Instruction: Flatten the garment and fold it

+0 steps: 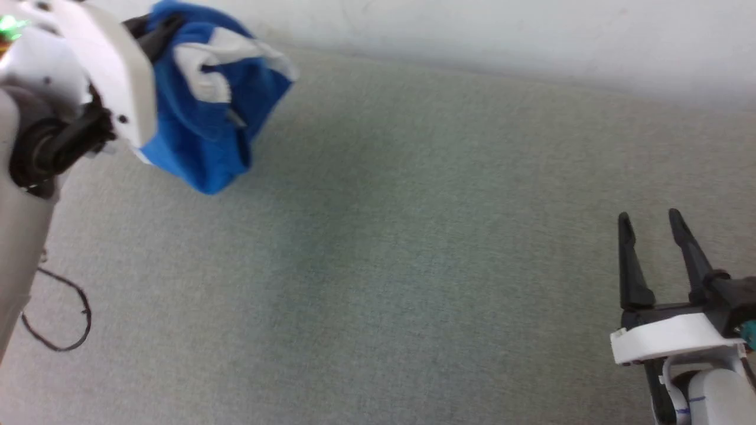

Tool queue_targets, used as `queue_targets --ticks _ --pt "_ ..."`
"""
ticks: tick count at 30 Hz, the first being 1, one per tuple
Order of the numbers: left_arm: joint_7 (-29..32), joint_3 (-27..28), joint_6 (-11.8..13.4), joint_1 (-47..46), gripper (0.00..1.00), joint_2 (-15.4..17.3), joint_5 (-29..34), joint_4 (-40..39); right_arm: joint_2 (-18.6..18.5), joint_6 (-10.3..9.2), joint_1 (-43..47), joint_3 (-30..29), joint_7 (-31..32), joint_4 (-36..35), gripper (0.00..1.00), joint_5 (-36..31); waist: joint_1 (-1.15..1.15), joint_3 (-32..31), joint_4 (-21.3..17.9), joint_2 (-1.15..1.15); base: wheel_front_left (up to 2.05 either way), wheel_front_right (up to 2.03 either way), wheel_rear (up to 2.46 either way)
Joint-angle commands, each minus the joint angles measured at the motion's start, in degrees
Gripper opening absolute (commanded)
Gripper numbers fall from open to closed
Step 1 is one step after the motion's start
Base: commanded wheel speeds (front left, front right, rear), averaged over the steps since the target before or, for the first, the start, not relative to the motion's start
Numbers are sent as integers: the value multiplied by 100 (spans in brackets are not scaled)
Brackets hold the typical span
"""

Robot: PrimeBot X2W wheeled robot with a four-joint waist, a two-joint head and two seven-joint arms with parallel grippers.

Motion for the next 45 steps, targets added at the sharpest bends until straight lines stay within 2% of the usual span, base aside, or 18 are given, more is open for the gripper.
queue_targets --ticks 1,10,16,20,23,28,31,34,35,36,40,42,45 --pt "58 -120 -37 -132 0 18 -41 -198 -7 -10 65 -40 -27 -26 100 54 1 -343 -309 0 0 0 0" --pt "344 -1022 -37 -447 0 -301 -383 -1422 -7 -10 168 -360 -29 -231 100 205 1 -535 -875 0 0 0 0" --pt "-130 -1718 -37 -448 0 -615 -320 -1935 -7 -10 157 -463 -30 -309 100 262 1 -368 -1290 0 0 0 0" --pt "-464 -2414 -37 -245 0 -746 -177 -2045 -7 -10 146 -494 -30 -330 100 314 1 -232 -1507 0 0 0 0" --pt "-727 -3103 -37 8 0 -720 86 -1939 -7 -10 134 -495 -30 -340 100 355 1 -129 -1630 0 0 0 0" --pt "-1357 -3972 -37 635 0 -804 410 -1142 -7 -10 109 -484 -30 -351 100 401 1 7 -1714 0 0 0 0" --pt "-1692 -4193 -37 1112 0 -1020 285 -585 -7 -10 96 -494 -30 -340 100 405 1 45 -1699 0 0 0 0" --pt "-2101 -4166 47 1445 0 -1274 153 -169 -7 -10 86 -508 -30 -326 100 384 1 59 -1625 0 0 0 0" --pt "-2255 -4127 85 1518 43 -1353 123 -81 -7 -10 83 -514 -30 -320 100 371 1 48 -1589 0 0 0 0" --pt "-2425 -4031 142 1603 100 -1434 28 -21 -7 -10 79 -515 -30 -312 100 359 1 36 -1560 0 0 0 0" --pt "-3138 -3494 449 1785 100 -1530 -247 -76 -7 -10 85 -500 -30 -291 100 329 1 -78 -1452 0 0 0 0" --pt "-3498 -3160 653 1896 100 -1450 -381 -248 -7 -10 121 -486 -30 -286 100 319 1 -164 -1407 0 0 0 0" --pt "-4153 -2583 1140 2153 100 -1189 -453 -584 -7 -10 204 -465 -30 -270 100 311 1 -295 -1339 0 0 0 0"
